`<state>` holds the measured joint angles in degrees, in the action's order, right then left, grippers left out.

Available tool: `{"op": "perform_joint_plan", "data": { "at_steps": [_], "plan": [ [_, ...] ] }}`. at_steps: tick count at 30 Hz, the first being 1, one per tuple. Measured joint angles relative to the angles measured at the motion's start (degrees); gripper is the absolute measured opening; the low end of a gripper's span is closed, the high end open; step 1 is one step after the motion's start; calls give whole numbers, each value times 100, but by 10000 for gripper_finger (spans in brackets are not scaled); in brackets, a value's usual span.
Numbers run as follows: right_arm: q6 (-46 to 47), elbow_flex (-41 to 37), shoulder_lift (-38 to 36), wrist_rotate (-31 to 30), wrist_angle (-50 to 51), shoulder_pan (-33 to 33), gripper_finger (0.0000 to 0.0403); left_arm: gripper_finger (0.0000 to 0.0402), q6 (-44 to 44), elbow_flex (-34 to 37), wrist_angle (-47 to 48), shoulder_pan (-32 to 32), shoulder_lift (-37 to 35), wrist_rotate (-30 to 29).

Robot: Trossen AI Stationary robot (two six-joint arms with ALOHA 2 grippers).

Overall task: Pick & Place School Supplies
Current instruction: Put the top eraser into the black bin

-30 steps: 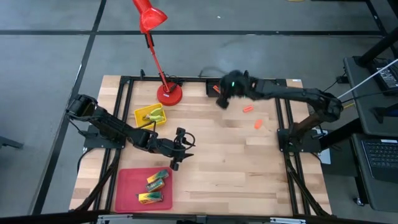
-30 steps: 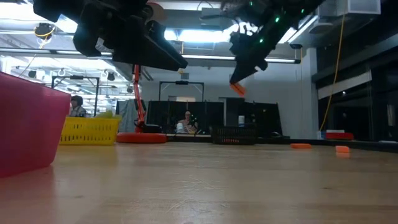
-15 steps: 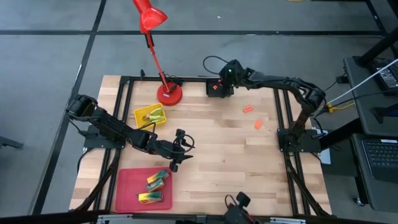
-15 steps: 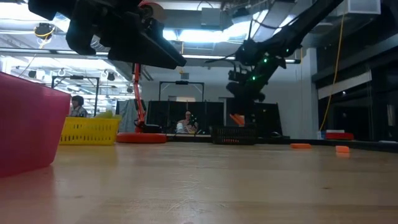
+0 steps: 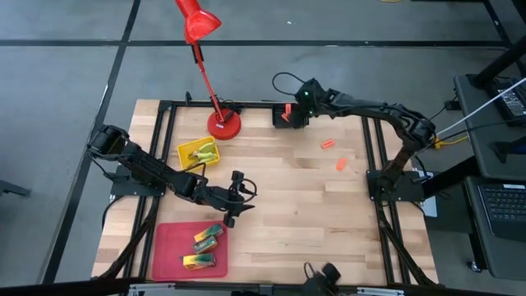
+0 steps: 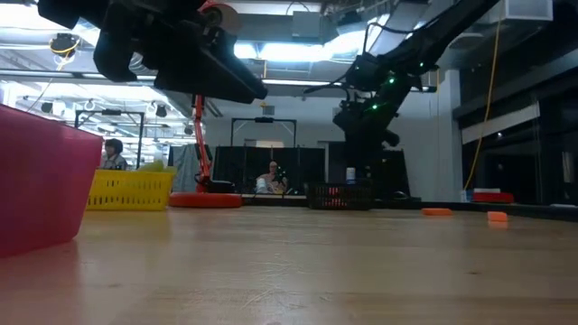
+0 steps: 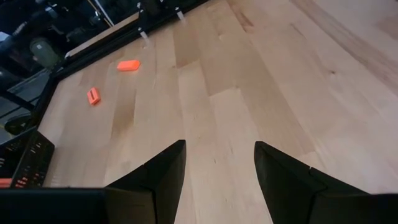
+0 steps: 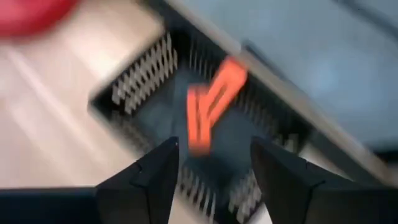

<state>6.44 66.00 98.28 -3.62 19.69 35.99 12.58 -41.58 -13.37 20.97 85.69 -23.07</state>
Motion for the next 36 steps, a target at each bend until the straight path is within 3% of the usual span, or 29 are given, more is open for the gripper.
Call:
{"op": "perform_joint_plan", "data": {
  "at_steps": [3,8,17,26,36],
  "plan": [
    [327,0,-226,-350,1084,-254,188,187,-63,0,63,10,0,-5],
    [456,0,-383,-1748,2620,-923,145,187,-112,0,165,68,0,-144],
    [511,-9,-304,-2238,4154,-1320,89,187,-138,0,115,240,0,-195],
    [-1144,-747,-300,-2149,4051,-1285,77,187,-136,0,116,304,0,-343],
    [-1786,-1351,-295,-1994,2867,-1065,77,187,-79,0,36,293,0,-348]
  ]
}}
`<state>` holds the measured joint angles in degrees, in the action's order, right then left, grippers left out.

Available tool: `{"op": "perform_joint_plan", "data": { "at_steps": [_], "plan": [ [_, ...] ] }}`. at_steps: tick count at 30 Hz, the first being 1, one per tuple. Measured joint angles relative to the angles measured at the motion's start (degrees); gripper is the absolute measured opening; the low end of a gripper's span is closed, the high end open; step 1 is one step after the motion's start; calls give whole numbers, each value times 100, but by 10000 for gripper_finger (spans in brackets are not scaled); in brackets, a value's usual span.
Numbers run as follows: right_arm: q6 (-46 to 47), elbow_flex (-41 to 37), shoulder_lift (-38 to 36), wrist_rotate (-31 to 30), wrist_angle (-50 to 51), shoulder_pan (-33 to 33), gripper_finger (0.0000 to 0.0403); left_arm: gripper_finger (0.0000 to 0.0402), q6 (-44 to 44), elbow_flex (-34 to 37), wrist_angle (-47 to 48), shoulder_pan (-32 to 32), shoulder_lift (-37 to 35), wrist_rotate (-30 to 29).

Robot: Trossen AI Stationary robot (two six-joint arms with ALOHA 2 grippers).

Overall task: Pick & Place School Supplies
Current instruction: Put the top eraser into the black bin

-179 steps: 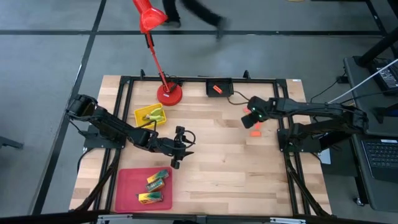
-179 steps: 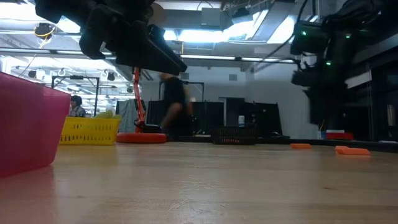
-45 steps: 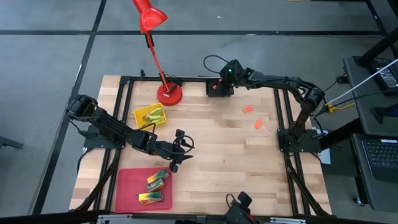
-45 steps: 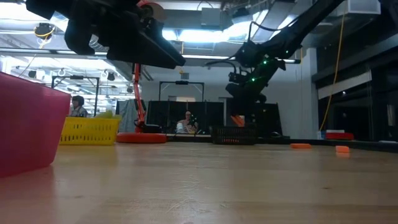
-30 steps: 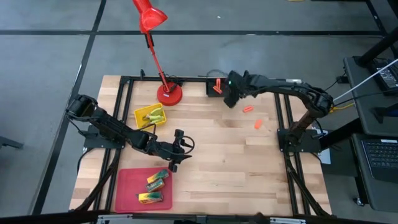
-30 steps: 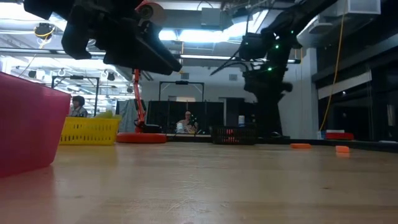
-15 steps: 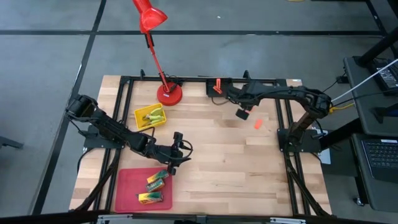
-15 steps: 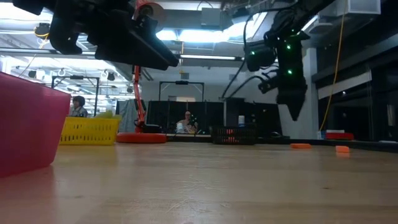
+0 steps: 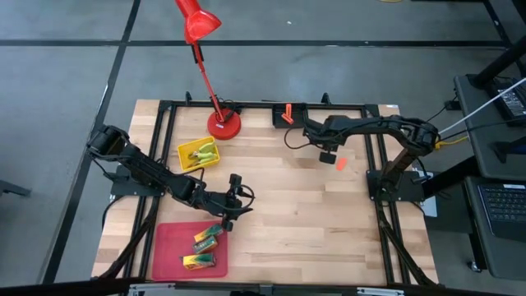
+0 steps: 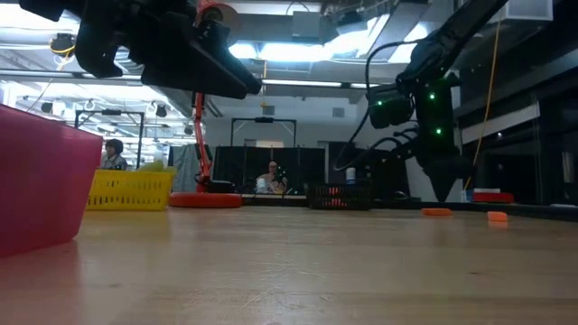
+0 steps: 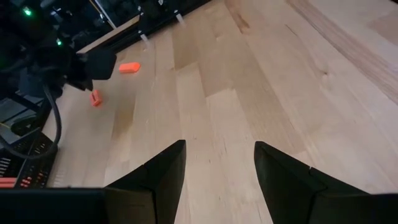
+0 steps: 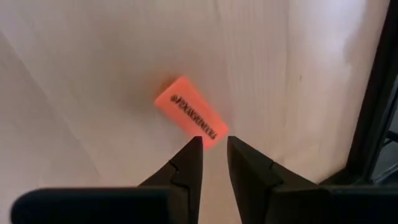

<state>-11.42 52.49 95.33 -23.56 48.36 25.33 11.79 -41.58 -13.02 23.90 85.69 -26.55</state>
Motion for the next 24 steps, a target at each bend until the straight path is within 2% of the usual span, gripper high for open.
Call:
{"op": "perform_joint_plan", "data": {
  "at_steps": [10,15,24],
  "plan": [
    [-149,0,0,53,-300,31,77,187,51,0,0,0,0,2],
    [-216,0,0,445,-300,173,77,187,9,0,0,0,0,7],
    [-410,0,0,732,-381,420,77,187,-8,0,0,0,0,27]
  ]
}}
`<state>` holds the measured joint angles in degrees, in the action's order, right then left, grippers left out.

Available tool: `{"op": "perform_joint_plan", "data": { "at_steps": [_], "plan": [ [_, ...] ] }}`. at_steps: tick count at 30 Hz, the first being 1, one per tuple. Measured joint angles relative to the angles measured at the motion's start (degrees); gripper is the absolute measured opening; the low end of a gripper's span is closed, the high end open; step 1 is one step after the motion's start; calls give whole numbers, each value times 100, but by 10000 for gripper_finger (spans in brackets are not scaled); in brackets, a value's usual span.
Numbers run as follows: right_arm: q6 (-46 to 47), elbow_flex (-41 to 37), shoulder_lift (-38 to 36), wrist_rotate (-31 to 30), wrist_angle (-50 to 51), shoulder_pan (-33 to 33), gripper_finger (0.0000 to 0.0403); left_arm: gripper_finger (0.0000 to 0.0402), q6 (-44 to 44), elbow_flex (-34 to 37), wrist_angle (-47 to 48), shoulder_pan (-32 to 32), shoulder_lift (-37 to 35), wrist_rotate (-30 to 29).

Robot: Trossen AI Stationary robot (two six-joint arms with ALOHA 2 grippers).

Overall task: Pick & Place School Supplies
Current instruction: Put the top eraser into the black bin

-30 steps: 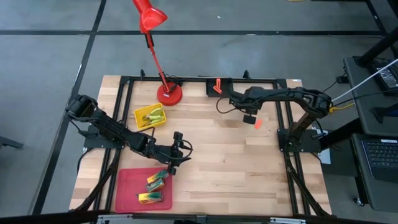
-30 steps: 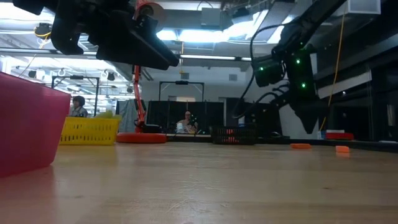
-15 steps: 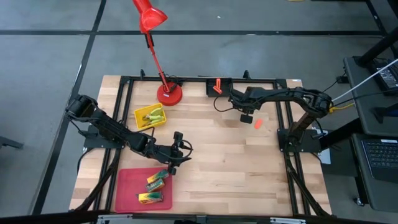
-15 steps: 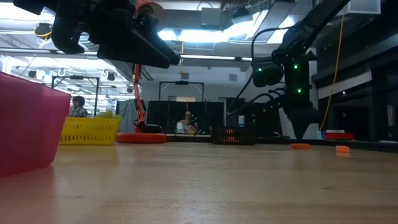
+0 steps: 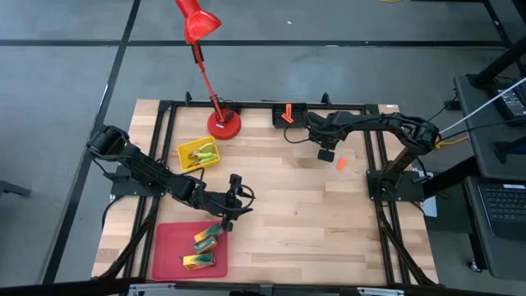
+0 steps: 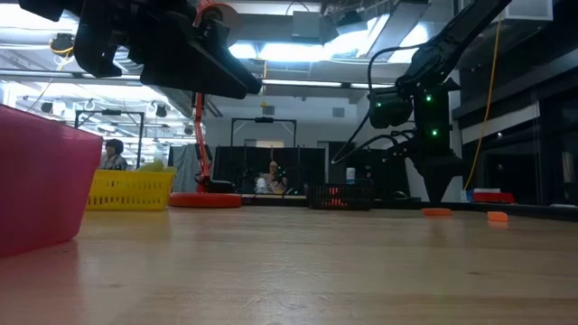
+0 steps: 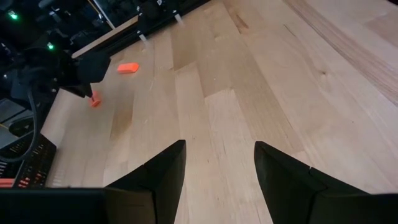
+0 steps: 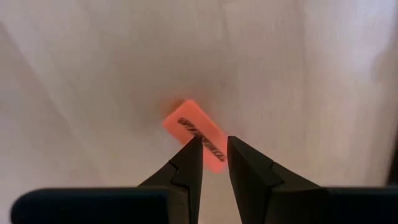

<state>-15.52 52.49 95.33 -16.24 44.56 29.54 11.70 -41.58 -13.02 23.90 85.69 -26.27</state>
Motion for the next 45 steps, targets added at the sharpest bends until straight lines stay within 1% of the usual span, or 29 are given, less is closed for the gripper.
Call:
{"op": "perform_joint_plan", "data": {
  "at_steps": [4,6,9,13,19,22,25,30,36,39,42,43,45],
  "plan": [
    [-18,-47,0,230,-5,3,77,187,0,0,0,0,0,1],
    [-32,-166,-4,247,-33,0,77,187,0,0,0,0,0,1],
    [-57,-485,-43,142,-347,-2,83,187,-22,0,0,0,0,32],
    [8,-739,-74,-52,-670,-65,113,187,-24,0,0,0,0,56],
    [-133,-683,-58,-285,-645,-287,165,187,-15,0,-2,0,0,60],
    [-255,-649,-55,-184,-683,-170,175,187,-13,0,-2,0,0,65],
    [-299,-647,-59,-130,-740,-15,175,187,0,0,-2,12,0,65],
    [-375,-643,-59,27,-1035,268,167,187,4,0,-2,11,0,67],
    [-482,-643,-52,3,-1375,532,149,187,9,0,-2,11,0,67],
    [-462,-643,-42,-3,-1403,618,114,187,24,0,-3,11,0,67],
    [-447,-641,-42,41,-1374,618,49,187,24,0,-2,11,0,67],
    [-445,-643,-42,64,-1360,587,33,187,24,0,-3,11,0,67],
    [-348,-638,-42,22,-1347,444,32,187,24,0,-3,11,0,66]
  ]
}}
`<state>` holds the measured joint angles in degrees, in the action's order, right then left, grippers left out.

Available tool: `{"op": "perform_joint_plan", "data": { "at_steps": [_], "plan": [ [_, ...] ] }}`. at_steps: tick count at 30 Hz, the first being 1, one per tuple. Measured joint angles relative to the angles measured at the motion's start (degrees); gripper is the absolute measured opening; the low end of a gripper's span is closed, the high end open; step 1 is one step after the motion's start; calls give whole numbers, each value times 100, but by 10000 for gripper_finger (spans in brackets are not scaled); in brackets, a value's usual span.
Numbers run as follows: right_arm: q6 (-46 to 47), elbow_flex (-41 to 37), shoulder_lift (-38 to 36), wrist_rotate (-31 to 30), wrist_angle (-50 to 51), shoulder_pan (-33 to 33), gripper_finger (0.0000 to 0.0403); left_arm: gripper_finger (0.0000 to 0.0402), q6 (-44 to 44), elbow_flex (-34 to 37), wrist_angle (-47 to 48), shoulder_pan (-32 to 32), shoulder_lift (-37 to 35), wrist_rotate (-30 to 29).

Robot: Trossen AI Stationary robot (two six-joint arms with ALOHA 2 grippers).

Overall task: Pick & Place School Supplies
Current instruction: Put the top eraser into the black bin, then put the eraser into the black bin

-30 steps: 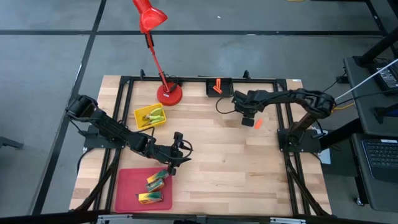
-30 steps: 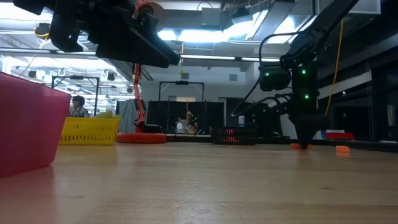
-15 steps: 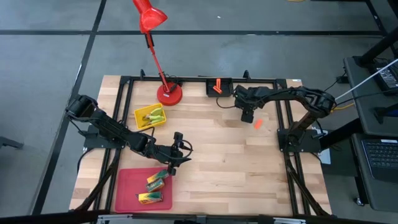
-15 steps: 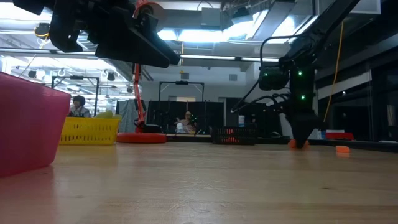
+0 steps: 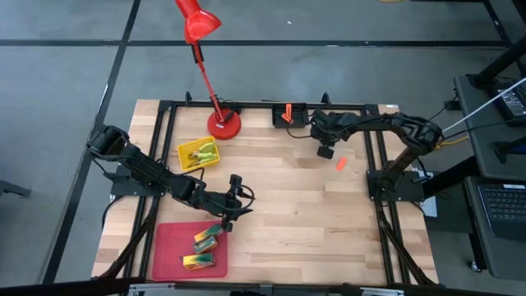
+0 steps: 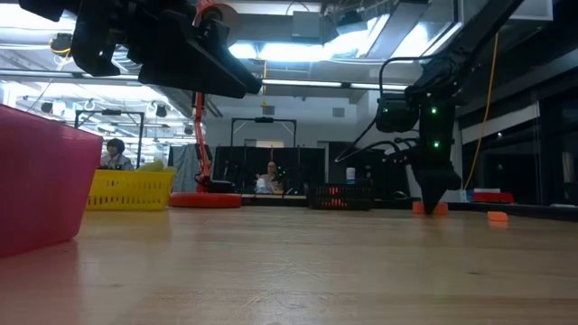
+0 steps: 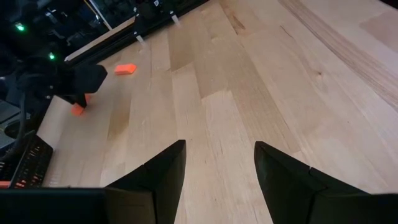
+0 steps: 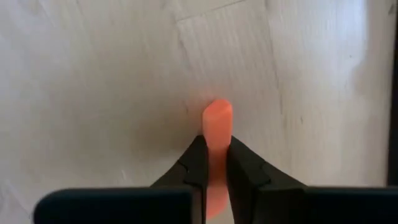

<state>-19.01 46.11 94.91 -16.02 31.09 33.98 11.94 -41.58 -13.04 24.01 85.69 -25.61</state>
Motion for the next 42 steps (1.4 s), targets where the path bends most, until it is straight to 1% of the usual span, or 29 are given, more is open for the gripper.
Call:
{"op": "perform_joint_plan", "data": {
  "at_steps": [3,5,8,10,12,14,17,20,23,28,33,35,37,40,42],
  "plan": [
    [298,110,10,-97,260,-384,32,187,3,0,1,0,0,-2],
    [480,226,-38,179,539,-707,32,187,24,0,-2,0,0,-2],
    [692,545,-279,640,481,-1198,32,187,26,0,-1,0,0,-4],
    [794,821,-428,621,448,-1448,32,187,24,0,1,0,0,-14],
    [803,1127,-559,442,403,-1618,32,187,23,0,-2,0,0,-21],
    [744,1398,-683,389,28,-1646,32,187,23,0,-3,0,0,-19],
    [638,1706,-685,679,-554,-1371,32,187,5,0,-4,0,2,-16],
    [629,1911,-471,1151,-1262,-908,32,187,-22,0,-4,0,2,-11],
    [660,2095,-16,1531,-1378,-460,32,187,-22,0,-9,0,2,-6],
    [569,2415,747,1585,-1411,54,32,187,55,0,-7,0,2,-14],
    [530,2636,1207,1732,-1318,342,34,187,37,0,-2,-11,2,-64],
    [670,2666,1211,1730,-1319,417,63,187,-3,2,0,-13,2,-87],
    [847,2673,1200,1712,-1273,463,114,187,-30,0,5,-11,2,-87],
    [1077,2666,1110,1810,-942,500,192,187,-99,0,33,-11,2,-87],
    [1137,2668,1009,1835,-578,498,227,187,-157,0,64,-9,2,-87]
  ]
}}
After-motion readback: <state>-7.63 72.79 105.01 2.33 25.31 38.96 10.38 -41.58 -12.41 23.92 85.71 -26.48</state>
